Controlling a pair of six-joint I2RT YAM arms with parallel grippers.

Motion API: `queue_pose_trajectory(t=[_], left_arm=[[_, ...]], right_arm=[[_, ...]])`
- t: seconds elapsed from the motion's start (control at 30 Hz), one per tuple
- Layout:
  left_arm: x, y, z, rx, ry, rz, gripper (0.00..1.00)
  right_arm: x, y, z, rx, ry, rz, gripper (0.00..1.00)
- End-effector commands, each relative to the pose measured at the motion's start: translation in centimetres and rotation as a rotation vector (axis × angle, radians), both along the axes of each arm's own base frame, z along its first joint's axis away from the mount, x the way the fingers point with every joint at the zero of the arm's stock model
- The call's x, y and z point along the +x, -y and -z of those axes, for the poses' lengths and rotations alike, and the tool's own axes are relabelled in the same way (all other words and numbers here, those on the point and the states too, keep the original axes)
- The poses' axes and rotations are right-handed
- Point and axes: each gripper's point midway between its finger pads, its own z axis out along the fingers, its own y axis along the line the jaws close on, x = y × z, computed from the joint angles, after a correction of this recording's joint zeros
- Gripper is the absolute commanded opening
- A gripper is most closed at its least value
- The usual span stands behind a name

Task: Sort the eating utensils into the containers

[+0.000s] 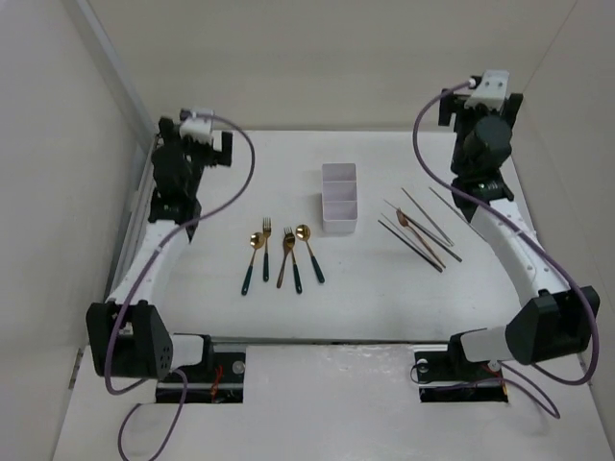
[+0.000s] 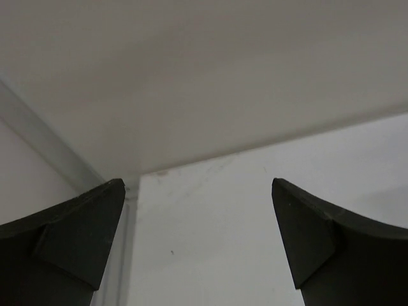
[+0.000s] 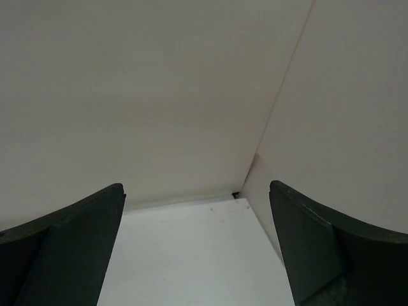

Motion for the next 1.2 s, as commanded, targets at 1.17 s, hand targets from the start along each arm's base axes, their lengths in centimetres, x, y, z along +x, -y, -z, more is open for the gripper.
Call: queue_pose_trajectory(t=[1.17], left_arm=[[-15.6,4.7,20.2,0.326,-1.19,0.215,0.84]], right_arm=[[0.1,-11.2,14.5,0.295,-0.576,-0.4,0.93]])
